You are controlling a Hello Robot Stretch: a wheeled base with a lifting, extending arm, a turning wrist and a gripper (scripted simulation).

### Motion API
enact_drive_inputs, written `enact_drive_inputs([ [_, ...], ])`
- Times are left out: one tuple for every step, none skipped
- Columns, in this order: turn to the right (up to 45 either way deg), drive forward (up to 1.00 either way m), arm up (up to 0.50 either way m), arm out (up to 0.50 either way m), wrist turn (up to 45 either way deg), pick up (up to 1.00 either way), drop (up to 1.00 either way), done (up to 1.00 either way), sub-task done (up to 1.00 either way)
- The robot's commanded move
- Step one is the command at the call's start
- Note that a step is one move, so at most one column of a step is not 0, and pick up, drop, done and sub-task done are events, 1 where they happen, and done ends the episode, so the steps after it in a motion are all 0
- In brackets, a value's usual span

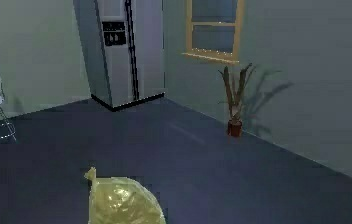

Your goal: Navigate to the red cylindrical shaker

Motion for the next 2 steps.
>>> enact_drive_inputs([
  [-33.0,0.0,0.0,0.0,0.0,0.0,0.0,0.0,0.0],
  [0.0,0.1,0.0,0.0,0.0,0.0,0.0,0.0,0.0],
])
